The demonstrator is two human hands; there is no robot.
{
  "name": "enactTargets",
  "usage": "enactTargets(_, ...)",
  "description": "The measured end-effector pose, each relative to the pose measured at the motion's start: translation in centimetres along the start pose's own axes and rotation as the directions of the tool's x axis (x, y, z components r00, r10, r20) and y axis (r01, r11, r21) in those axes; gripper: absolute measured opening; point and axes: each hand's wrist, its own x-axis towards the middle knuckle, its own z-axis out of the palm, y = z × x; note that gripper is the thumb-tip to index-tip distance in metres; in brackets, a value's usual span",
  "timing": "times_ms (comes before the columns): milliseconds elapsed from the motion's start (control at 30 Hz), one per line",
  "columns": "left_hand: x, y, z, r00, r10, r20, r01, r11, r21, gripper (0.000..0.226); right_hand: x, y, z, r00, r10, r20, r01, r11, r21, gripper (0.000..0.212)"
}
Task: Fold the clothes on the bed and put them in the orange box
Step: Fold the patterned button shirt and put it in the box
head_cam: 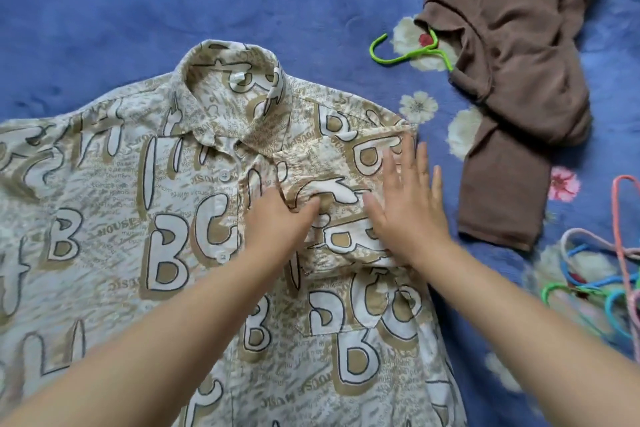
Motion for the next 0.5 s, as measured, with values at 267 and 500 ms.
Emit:
enactTargets(267, -3.3, -1.4, 2.7, 0.985, 0.161, -0.058, -0.124, 0.906, 0.405, 0.071, -5.4, 1.1, 4.4, 0.996, -0.042, 0.078, 0.048, 0.995, -0.084, 0.061)
enactTargets(500, -3.8, -2.3, -0.2, 0.965, 0.256, -0.048, -0.224, 0.911, 0.347, 0.064, -6.1, -0.8, 2.9, 0.987, 0.049, 0.153, -0.022, 0.984, -0.174, 0.066)
